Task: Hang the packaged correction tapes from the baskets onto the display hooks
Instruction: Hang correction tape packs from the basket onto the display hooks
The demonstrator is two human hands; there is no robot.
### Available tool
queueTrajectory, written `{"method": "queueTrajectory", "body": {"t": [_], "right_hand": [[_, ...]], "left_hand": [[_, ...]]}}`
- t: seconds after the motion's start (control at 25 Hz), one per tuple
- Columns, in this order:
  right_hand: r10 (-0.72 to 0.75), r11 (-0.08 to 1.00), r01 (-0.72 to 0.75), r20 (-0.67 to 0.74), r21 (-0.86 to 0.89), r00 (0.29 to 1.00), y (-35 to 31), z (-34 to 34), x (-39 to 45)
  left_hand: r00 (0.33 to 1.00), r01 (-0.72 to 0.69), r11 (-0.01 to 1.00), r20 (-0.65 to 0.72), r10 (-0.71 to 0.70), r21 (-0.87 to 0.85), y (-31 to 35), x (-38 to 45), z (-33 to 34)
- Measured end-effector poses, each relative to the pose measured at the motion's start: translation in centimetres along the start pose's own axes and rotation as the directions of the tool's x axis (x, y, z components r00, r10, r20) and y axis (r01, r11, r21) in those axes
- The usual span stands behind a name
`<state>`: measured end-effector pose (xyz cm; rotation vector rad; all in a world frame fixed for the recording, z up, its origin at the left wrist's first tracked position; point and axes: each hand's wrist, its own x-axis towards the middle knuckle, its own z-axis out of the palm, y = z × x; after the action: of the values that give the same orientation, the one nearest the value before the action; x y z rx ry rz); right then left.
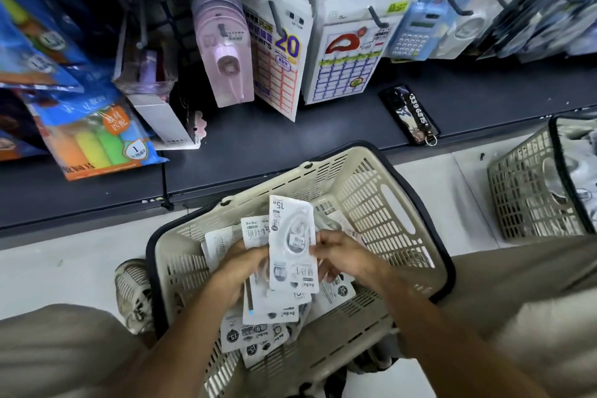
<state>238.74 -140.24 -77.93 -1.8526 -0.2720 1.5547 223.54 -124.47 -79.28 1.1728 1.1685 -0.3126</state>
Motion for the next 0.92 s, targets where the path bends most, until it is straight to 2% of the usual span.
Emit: {"method": "queueTrajectory", "body": {"t": [0.08, 0.16, 0.2, 0.28, 0.36, 0.4, 0.48, 0.52, 0.56, 0.64, 0.72, 0.84, 0.92], "right_hand": [[0.013, 1.0, -0.013, 0.003, 0.026, 1.0, 0.6, 1.9, 0.1], [0.028, 0.999, -0.026, -0.039, 0.041, 0.999, 1.1, 3.6, 0.1], [0.04, 0.999, -0.039, -0.049, 0.033, 0.998, 1.4, 4.1, 0.1], [0.029, 0.999, -0.03, 0.046, 0.026, 0.999, 1.6, 4.8, 0.0], [0.017, 0.997, -0.005, 0.15, -0.075, 0.989, 1.8, 4.0, 0.3], [0.036, 0.991, -0.02, 0.113, -0.135, 0.993, 1.8, 3.1, 0.8], [0.147, 0.971, -0.173, -0.155, -0.168, 0.977, 2.5, 0.7, 1.9], [0.25, 0.952, -0.287, -0.264, -0.11, 0.931, 3.3, 0.0, 2.5], [0.375, 0.919, -0.395, -0.294, -0.007, 0.879, 4.0, 0.0, 2.7], [0.536, 0.84, -0.493, -0.21, 0.226, 0.818, 5.0, 1.6, 3.2], [0.56, 0.792, -0.457, -0.184, 0.405, 0.808, 5.3, 3.3, 4.3], [0.572, 0.704, -0.288, -0.278, 0.649, 0.772, 4.1, 4.0, 5.8], [0.564, 0.633, -0.212, -0.256, 0.745, 0.785, 2.8, 3.6, 5.6]], "left_hand": [[0.998, 0.059, 0.998, -0.004, -0.059, -0.018, -0.1, -0.2, 0.0], [0.988, 0.148, 0.984, 0.058, -0.143, -0.102, -0.1, -0.4, -0.2], [0.986, 0.145, 0.985, 0.094, -0.136, -0.091, -0.2, -0.4, -0.3], [0.989, 0.076, 0.996, 0.12, -0.081, 0.047, -0.7, -0.5, -0.5], [0.998, 0.034, 0.991, 0.048, -0.041, 0.133, -1.2, -0.2, -0.8], [0.999, 0.045, 0.99, 0.006, -0.046, 0.135, -1.3, 0.1, -0.9], [0.996, 0.084, 0.99, -0.051, -0.078, 0.116, -1.1, 0.4, -1.2], [0.993, 0.1, 0.991, -0.077, -0.093, 0.094, -1.0, 0.5, -1.3], [0.99, 0.105, 0.991, -0.1, -0.096, 0.085, -1.1, 0.8, -1.5], [0.988, 0.1, 0.99, -0.128, -0.088, 0.097, -1.4, 1.3, -1.6], [0.986, 0.1, 0.99, -0.14, -0.085, 0.102, -1.8, 1.6, -1.6], [0.984, 0.095, 0.992, -0.157, -0.081, 0.081, -1.9, 1.8, -1.4], [0.985, 0.072, 0.995, -0.163, -0.06, 0.069, -1.8, 1.8, -1.3]]}}
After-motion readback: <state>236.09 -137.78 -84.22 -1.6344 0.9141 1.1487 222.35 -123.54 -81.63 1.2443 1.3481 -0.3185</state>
